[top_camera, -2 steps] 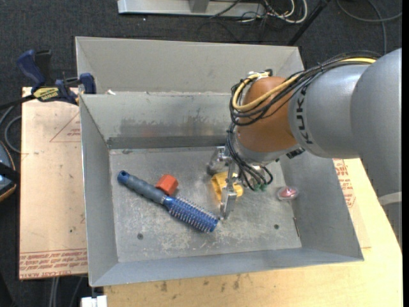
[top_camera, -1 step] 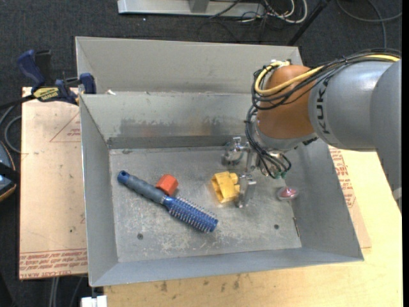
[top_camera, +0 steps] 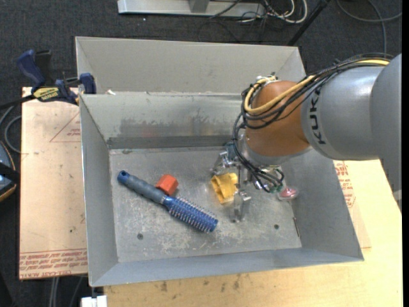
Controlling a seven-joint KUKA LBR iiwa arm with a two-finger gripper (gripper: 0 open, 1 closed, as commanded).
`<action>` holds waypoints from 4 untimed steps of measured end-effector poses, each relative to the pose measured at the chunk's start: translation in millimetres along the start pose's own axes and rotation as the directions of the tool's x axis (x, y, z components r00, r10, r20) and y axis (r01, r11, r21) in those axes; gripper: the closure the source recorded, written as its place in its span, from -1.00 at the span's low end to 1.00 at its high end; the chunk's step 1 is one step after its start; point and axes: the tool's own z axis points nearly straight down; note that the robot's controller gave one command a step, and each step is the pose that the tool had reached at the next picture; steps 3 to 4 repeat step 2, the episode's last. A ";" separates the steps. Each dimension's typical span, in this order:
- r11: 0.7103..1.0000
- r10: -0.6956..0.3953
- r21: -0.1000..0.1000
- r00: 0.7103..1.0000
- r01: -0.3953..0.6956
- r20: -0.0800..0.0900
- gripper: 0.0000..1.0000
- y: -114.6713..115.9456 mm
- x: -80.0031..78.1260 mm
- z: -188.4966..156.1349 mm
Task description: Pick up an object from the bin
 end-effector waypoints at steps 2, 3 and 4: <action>0.998 -0.057 -0.002 0.998 0.057 -0.006 1.00 -13.8 -27.1 -141.0; 0.998 -0.057 -0.002 0.998 0.057 -0.006 1.00 -13.8 -27.1 -141.0; 0.998 -0.057 -0.002 0.998 0.057 -0.006 1.00 -13.8 -27.1 -141.0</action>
Offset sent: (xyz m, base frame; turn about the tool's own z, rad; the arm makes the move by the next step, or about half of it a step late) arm 0.0000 0.0000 0.0000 0.0000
